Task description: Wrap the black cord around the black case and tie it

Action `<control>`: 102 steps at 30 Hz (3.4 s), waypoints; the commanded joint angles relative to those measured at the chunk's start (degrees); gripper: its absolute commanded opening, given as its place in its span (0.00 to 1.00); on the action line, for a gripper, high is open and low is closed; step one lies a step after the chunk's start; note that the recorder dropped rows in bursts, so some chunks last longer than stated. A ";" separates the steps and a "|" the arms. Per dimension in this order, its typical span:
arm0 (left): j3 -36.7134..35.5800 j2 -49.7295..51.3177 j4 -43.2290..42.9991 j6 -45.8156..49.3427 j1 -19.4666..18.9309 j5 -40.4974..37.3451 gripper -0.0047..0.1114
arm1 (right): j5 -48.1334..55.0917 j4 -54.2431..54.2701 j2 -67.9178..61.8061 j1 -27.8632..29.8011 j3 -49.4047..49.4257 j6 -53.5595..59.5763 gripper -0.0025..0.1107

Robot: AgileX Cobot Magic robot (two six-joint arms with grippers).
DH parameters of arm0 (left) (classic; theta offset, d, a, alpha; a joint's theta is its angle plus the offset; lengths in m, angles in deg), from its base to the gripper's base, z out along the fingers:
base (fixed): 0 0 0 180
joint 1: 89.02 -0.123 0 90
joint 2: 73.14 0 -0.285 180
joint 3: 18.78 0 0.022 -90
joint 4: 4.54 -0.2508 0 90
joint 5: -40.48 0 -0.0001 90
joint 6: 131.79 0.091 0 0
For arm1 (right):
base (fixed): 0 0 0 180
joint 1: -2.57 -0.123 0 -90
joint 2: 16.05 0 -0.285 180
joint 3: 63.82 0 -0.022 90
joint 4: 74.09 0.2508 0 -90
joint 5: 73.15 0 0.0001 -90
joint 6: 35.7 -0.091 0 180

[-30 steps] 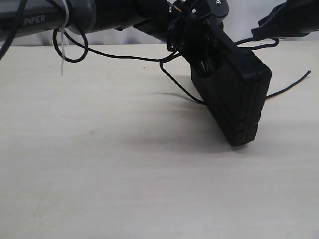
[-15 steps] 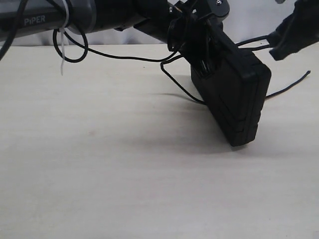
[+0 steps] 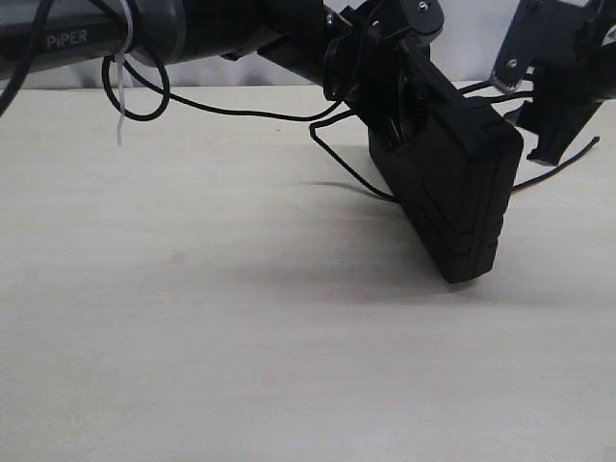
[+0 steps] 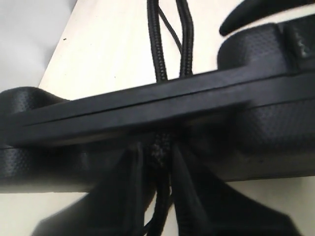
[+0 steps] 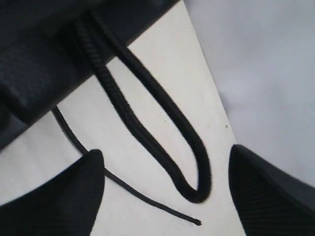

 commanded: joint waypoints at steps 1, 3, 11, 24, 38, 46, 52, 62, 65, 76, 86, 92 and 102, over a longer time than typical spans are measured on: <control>0.59 -0.14 0.96 -0.05 0.11 0.56 0.04 | -4.23 -2.55 -2.81 -1.07 0.35 -1.19 0.61; 0.59 -0.14 1.09 -0.05 0.11 0.18 0.04 | -7.72 -3.69 -3.29 -0.79 0.35 -2.57 0.61; 0.59 -0.14 1.09 0.08 0.11 0.20 0.04 | -12.27 -7.36 -5.82 -0.37 0.35 4.76 0.57; 0.59 -0.76 -1.84 1.14 -0.16 -0.39 0.06 | -12.19 -6.72 -8.99 -0.37 0.35 5.92 0.06; 0.59 -8.12 -12.90 -17.01 -12.15 -18.14 0.28 | -10.44 -0.77 -8.39 -5.87 0.35 5.87 0.06; 0.47 -8.12 -9.47 -18.59 -17.19 -20.29 0.28 | -10.31 -0.77 -7.64 -11.70 0.35 3.84 0.06; 0.46 -7.59 -7.53 -17.53 -17.10 -24.03 0.28 | -9.27 -0.77 -7.78 -11.60 0.35 1.74 0.06; 0.46 0.59 7.55 5.47 -14.08 -33.92 0.29 | -7.12 1.90 -9.59 -13.08 0.35 0.39 0.14; 0.46 2.43 9.82 12.13 -12.32 -29.25 0.29 | -7.26 2.07 -9.59 -13.08 0.35 0.39 0.27; 0.46 9.05 5.45 16.04 -8.52 -20.59 0.42 | -8.08 2.07 -9.59 -13.08 0.35 -4.97 0.39; 0.46 10.34 -9.34 -1.51 -8.02 -11.06 0.04 | -5.13 2.07 -8.86 -13.08 0.35 -9.42 0.39; 0.46 10.34 -6.65 -1.93 -8.02 -11.14 0.04 | -5.00 2.36 -3.30 -11.83 0.35 -20.32 0.39; 0.46 9.87 8.77 2.00 -8.02 -14.40 0.04 | 1.24 5.98 -3.50 9.15 0.24 -55.67 0.39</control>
